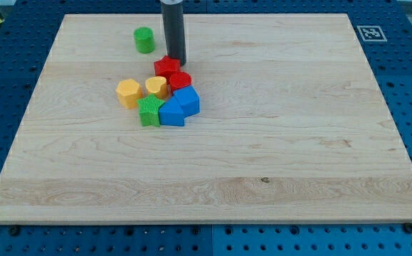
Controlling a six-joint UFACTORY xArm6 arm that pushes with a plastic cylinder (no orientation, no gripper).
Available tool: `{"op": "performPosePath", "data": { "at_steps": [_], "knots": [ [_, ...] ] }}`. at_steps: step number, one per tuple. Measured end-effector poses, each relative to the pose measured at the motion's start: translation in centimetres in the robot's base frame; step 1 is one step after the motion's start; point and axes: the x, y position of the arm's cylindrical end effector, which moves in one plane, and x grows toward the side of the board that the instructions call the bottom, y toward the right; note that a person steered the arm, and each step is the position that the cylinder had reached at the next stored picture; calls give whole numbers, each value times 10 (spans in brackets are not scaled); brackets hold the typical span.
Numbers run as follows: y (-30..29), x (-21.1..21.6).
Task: Move the green circle to the left of the red star
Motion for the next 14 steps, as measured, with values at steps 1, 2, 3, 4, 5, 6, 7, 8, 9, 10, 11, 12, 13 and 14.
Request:
{"op": "performPosePath", "data": {
  "at_steps": [1,2,3,4,5,6,7,8,9,10,11,12,13,14],
  "knots": [
    [-1,0],
    [-2,0],
    [0,0],
    [16,0],
    [34,-2],
    [46,-8],
    [57,-27],
    [47,-59],
    [15,-82],
    [-21,-93],
    [-37,-92],
    [-49,-79],
    [-54,-58],
    [-54,-38]
  ]
}}
